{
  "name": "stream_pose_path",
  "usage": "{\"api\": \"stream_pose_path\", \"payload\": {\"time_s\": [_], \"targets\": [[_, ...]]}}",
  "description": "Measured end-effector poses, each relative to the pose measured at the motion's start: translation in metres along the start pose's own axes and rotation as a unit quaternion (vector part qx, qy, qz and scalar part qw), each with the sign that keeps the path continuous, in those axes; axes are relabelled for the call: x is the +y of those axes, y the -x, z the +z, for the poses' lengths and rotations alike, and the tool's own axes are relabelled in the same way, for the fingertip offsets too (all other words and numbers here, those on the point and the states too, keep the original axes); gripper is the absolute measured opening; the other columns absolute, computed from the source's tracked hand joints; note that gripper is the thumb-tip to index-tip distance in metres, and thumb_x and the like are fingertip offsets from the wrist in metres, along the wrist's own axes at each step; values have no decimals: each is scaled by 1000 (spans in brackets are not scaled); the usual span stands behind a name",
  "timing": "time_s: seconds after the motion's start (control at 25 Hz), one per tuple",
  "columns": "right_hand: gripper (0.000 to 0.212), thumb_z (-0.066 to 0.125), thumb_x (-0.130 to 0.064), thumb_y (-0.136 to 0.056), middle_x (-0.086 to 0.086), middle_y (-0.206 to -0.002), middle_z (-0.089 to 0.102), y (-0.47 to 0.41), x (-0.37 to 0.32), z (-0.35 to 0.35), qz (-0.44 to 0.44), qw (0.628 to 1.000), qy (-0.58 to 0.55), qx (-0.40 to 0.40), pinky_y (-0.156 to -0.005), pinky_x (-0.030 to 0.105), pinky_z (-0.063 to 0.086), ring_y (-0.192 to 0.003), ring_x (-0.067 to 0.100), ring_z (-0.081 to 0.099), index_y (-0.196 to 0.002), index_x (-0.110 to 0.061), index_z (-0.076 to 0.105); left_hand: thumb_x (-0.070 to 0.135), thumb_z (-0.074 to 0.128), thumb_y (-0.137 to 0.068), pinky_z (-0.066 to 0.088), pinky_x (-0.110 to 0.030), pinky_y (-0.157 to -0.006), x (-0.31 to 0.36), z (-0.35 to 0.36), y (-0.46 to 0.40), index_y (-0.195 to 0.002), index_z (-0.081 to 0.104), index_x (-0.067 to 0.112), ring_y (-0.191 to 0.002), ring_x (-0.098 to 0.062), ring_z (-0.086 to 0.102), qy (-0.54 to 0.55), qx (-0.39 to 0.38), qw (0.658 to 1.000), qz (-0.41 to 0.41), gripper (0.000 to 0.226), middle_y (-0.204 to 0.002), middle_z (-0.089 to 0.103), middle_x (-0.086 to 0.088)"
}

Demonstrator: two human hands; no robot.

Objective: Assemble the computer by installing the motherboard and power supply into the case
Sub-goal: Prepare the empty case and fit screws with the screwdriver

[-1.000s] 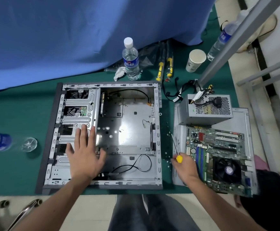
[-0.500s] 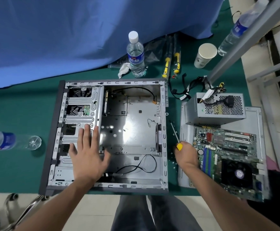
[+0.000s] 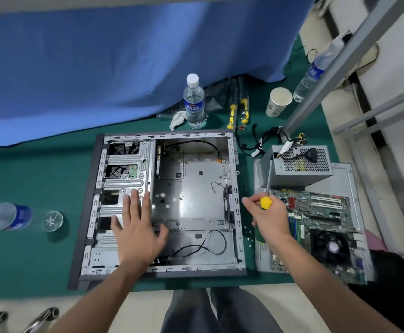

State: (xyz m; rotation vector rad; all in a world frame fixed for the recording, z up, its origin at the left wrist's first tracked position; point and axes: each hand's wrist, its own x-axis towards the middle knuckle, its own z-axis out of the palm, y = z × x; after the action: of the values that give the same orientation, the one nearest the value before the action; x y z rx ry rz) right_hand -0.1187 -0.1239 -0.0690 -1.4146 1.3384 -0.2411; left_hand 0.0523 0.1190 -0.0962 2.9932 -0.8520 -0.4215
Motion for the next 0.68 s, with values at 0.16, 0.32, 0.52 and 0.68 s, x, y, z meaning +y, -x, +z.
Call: {"api": "stream_pose_path", "payload": {"time_s": [0.16, 0.32, 0.52, 0.68], "targets": [[11, 73, -22, -87, 0, -61, 62, 33, -29, 10, 8, 997, -20, -71, -53, 30, 52, -47, 12, 55, -87, -14, 66, 62, 38, -88, 4, -61, -117, 0, -3, 2, -153, -22, 26, -147, -23, -28, 1, -52, 999, 17, 95, -160, -30, -4], [13, 67, -18, -92, 2, -66, 62, 66, -50, 36, 7, 982, -20, -187, -55, 33, 50, -52, 14, 51, -89, -5, 64, 46, 59, -90, 1, -54, -120, -2, -26, 12, -157, 15, 29, -152, -20, 0, 183, -41, 982, 40, 82, -164, 3, 1], [13, 65, -20, -95, 2, -70, 61, 84, -88, 76, -17, 957, -33, -287, -51, 29, 46, -52, 13, 49, -89, -9, 62, 26, 69, -92, 45, -22, -96, 1, -76, 14, -123, 56, 39, -107, 4, 55, 435, -22, 881, 184, 37, -117, 60, 19], [13, 64, -22, -95, 2, -70, 61, 98, -99, 103, -27, 943, -28, -330, -52, 29, 47, -54, 13, 50, -86, -13, 65, 14, 71, -89, 50, -18, -78, -15, -104, 0, -96, 70, 37, -86, -5, 64, 493, -18, 845, 207, 24, -89, 69, 16]]}}
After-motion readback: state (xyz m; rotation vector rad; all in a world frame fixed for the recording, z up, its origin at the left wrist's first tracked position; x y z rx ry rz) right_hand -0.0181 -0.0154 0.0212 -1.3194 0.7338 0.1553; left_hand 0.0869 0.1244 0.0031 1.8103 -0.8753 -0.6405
